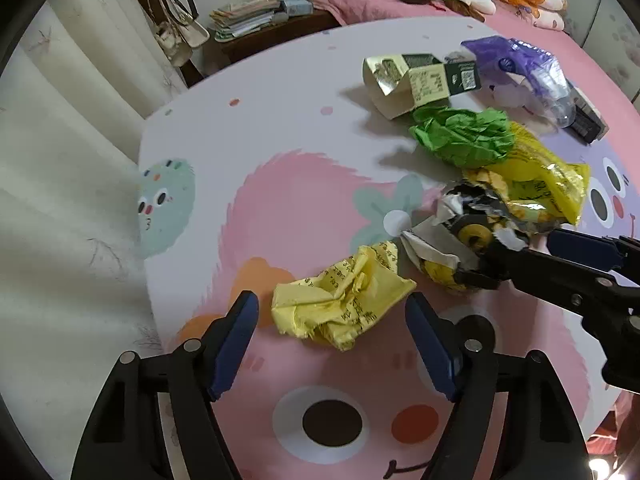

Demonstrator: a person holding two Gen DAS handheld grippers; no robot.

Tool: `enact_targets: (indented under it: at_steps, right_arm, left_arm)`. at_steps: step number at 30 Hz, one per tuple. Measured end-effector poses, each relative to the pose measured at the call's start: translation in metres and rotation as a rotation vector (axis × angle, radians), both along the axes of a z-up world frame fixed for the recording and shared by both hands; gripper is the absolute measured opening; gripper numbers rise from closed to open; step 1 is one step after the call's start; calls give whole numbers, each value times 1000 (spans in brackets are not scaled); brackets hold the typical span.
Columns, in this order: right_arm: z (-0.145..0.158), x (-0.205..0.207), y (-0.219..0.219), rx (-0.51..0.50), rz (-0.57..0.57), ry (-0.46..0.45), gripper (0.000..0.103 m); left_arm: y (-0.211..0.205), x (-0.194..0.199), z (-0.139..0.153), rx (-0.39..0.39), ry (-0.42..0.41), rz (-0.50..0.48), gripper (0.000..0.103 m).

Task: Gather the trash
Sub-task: 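Grasp the black-gold wrapper with the right tool while the left tool grasps the yellow wrapper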

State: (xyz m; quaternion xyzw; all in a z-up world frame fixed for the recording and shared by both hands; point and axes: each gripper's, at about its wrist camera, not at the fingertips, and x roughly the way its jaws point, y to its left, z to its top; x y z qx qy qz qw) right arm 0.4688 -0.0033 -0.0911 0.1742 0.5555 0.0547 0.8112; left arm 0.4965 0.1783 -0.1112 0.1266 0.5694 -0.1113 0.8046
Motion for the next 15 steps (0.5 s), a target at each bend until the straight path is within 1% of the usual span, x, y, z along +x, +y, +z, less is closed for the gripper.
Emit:
enact_targets:
  at_steps: [2, 4, 5, 7, 9, 13, 14, 15]
  right_arm:
    - [-7, 8, 4, -1, -6, 14, 59]
    - [-15, 15, 8, 0, -5, 29, 54]
    - [-18, 17, 9, 2, -6, 36, 50]
    - [-23, 19, 12, 9, -10, 42, 48]
    - [-23, 19, 14, 6, -7, 29, 42]
    - [-19, 16, 16, 9, 15, 8, 39]
    - [-17, 14, 16, 6, 15, 6, 38]
    - [-17, 12, 16, 4, 14, 6, 37]
  left_arm:
    - [3, 5, -7, -10, 23, 2, 73]
    - [5, 10, -15, -16, 45, 4, 69]
    - [6, 13, -18, -22, 54, 6, 69]
    - [8, 15, -21, -41, 60, 7, 68]
    - [9, 17, -22, -52, 57, 7, 66]
    - [11, 17, -18, -74, 45, 24, 58]
    - [11, 17, -17, -77, 43, 29, 47]
    - [11, 16, -16, -81, 47, 34, 47]
